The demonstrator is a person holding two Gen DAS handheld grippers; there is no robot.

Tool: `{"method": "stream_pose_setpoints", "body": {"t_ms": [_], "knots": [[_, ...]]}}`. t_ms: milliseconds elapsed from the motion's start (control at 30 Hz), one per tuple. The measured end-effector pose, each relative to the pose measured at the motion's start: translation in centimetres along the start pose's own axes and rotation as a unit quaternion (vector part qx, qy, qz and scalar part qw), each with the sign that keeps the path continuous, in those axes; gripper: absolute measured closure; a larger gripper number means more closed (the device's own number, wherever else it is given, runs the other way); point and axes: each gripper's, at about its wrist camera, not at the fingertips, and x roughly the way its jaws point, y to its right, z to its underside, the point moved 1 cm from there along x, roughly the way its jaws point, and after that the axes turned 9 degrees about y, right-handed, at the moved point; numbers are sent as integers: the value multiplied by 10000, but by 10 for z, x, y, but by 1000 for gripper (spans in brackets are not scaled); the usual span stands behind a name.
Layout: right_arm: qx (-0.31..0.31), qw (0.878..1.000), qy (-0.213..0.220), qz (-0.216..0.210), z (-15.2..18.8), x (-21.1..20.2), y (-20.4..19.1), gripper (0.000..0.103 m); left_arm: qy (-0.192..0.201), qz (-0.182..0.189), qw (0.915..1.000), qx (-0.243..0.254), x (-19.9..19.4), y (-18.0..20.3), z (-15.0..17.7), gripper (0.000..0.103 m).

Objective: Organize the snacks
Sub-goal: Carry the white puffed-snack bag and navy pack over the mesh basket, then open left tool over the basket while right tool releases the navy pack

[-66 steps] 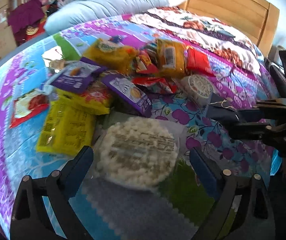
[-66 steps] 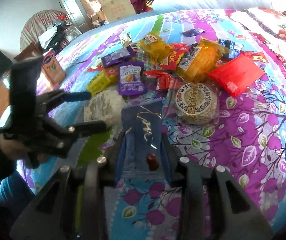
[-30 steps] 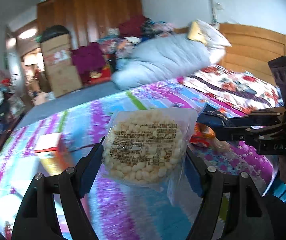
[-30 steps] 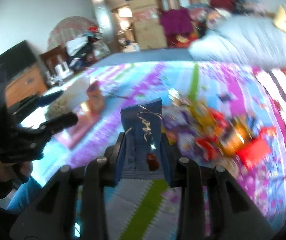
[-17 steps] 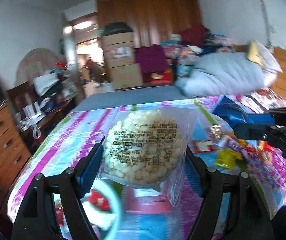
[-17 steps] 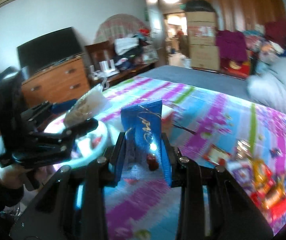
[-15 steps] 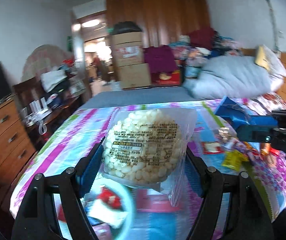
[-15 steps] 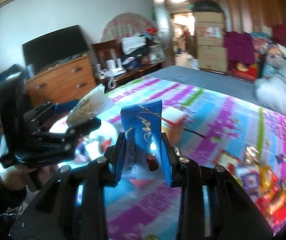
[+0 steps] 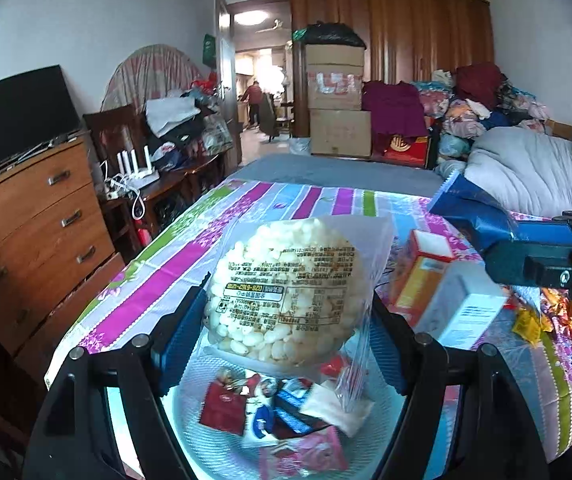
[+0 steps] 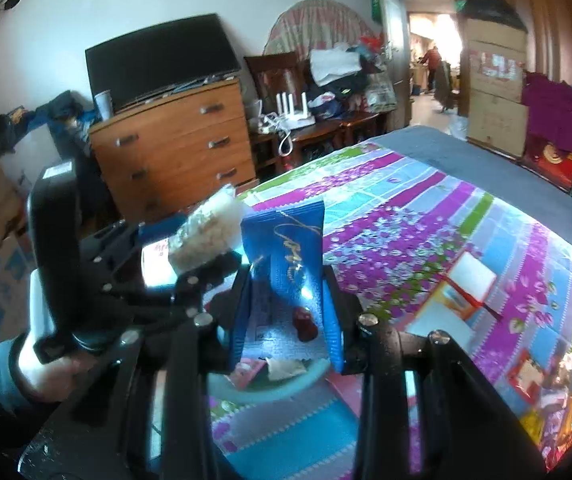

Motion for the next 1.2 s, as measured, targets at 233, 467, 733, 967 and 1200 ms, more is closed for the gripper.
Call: {"method": "stream_pose_setpoints", "body": {"t_ms": [233,467,733,967,1200], "knots": [[-6,9993,-374,-5,-4,41,-6,70,-201,-162,9996,-142,24,-37,0,25],[-70,9984,-565,-20,-9,68,-15,70,-472,-217,9983,-257,44,-57,11,25],[124,9969,-779,0,-6,90,-8,70,-722,-261,9969,-162,72,-56,14,25],[261,9945,-1010,45,3,108,0,70,-877,-297,9957,-95,87,-56,20,25],[338,9933,-1106,79,7,120,3,68,-973,-329,9946,-132,97,-58,24,22]]}}
